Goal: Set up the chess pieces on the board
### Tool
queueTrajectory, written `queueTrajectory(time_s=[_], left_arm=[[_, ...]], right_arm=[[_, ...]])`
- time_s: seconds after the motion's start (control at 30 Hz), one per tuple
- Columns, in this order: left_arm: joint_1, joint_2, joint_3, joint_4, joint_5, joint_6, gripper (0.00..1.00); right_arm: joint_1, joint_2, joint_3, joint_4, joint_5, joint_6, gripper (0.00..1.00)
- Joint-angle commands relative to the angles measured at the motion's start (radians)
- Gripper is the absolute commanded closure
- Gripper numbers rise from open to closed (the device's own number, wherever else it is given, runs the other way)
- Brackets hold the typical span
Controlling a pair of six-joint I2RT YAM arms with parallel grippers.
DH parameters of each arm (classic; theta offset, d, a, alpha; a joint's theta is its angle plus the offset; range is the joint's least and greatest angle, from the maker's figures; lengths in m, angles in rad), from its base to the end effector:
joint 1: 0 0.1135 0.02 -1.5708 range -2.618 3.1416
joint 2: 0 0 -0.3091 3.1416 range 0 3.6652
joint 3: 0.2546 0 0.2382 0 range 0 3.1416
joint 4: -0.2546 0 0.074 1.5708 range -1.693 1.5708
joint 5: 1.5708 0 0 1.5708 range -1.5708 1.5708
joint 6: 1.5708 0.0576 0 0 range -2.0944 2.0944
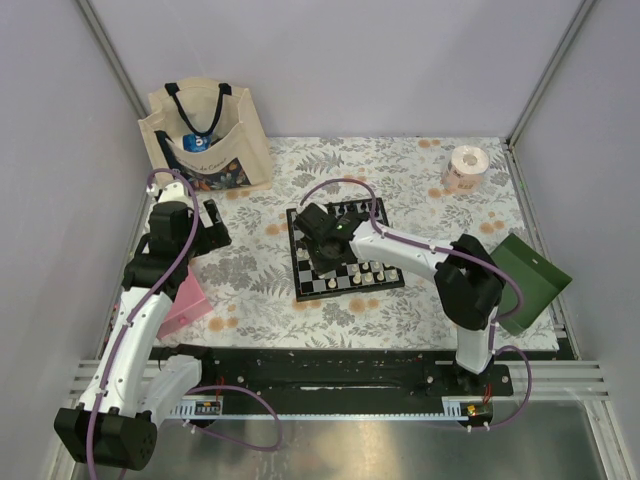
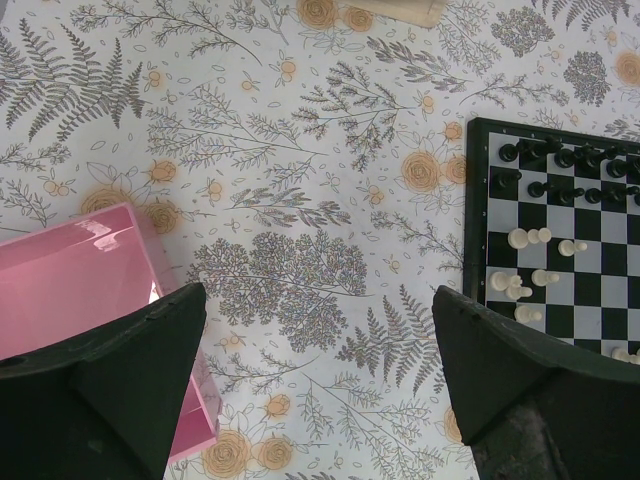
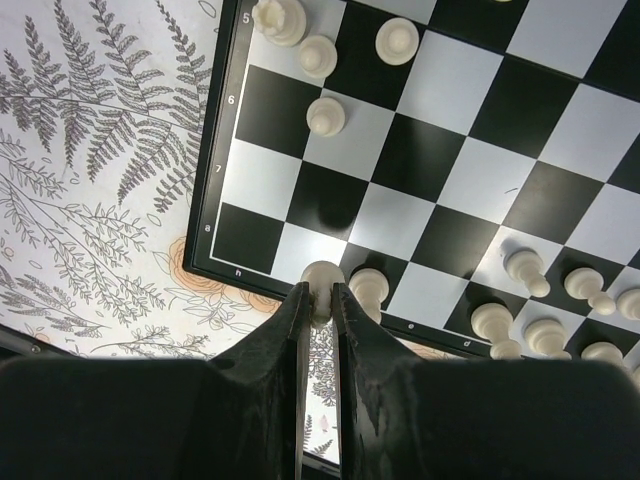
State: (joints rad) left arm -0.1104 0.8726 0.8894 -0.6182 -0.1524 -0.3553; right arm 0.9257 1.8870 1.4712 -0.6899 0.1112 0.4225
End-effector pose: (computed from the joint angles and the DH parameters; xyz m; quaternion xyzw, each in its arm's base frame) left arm 0.1587 -0.0088 0.3400 -0.1430 0.8713 -0.0417 0.4676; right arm 0.2517 0.3238 0.2517 -0.2295 0.9442 0.1014 0.2135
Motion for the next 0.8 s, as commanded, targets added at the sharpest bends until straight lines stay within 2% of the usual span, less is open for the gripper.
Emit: queueTrajectory(time_s=[0.0, 0.77], left_arm=[[0.005, 0.002, 0.0, 0.032, 0.02, 0.01, 0.01], [0.003, -0.007, -0.006, 0.034, 0.024, 0.01, 0.01]], right_arm=[[0.024, 0.032, 0.006, 0.004, 0.004, -0.013, 0.91], [0.061, 0.09, 0.041, -0.013, 0.007, -0.033, 0.89]])
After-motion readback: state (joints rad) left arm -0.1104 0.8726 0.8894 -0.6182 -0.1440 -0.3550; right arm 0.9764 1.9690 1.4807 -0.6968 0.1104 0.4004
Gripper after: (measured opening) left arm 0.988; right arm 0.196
